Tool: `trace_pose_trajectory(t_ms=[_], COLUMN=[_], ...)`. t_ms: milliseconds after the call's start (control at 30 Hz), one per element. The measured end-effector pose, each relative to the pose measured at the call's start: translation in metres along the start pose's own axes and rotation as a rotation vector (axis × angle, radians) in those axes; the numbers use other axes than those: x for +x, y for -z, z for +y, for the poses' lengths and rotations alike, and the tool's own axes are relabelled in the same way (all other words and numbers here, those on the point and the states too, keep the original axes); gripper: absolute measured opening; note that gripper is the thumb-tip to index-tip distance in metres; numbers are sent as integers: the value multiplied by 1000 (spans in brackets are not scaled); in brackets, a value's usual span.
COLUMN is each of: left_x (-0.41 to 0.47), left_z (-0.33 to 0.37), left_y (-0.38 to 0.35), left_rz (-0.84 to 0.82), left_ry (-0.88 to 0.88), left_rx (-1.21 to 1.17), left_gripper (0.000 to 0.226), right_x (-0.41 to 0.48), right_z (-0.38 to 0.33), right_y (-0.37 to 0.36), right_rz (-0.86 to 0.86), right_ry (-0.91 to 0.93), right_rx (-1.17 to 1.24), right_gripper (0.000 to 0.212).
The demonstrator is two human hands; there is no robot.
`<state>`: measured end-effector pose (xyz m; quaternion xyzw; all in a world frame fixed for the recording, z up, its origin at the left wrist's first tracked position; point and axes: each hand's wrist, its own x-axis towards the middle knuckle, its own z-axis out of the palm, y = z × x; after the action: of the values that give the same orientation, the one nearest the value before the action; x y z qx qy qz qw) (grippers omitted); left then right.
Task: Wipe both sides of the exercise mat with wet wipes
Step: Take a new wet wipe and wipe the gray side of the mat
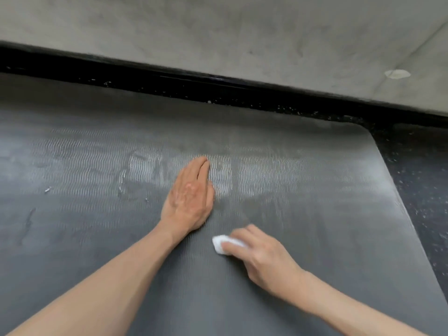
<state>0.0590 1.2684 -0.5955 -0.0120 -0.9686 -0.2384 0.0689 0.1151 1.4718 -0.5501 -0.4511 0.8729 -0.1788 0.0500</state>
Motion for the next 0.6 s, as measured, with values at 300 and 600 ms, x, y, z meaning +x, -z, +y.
trace_pose_trajectory(t_ms=[300, 600], left_x=[-1, -2], left_z=[4, 3], left_y=[7, 9], left_rz=[-44, -42], left_ry=[-1, 13], left_rx=[40, 57], left_gripper=[51, 51], right_x=[77, 188], right_z=[62, 143], right_y=[11, 34], right_rz=[95, 157], right_ry=[-74, -176], right_rx=[-30, -123], right_gripper=[31, 34])
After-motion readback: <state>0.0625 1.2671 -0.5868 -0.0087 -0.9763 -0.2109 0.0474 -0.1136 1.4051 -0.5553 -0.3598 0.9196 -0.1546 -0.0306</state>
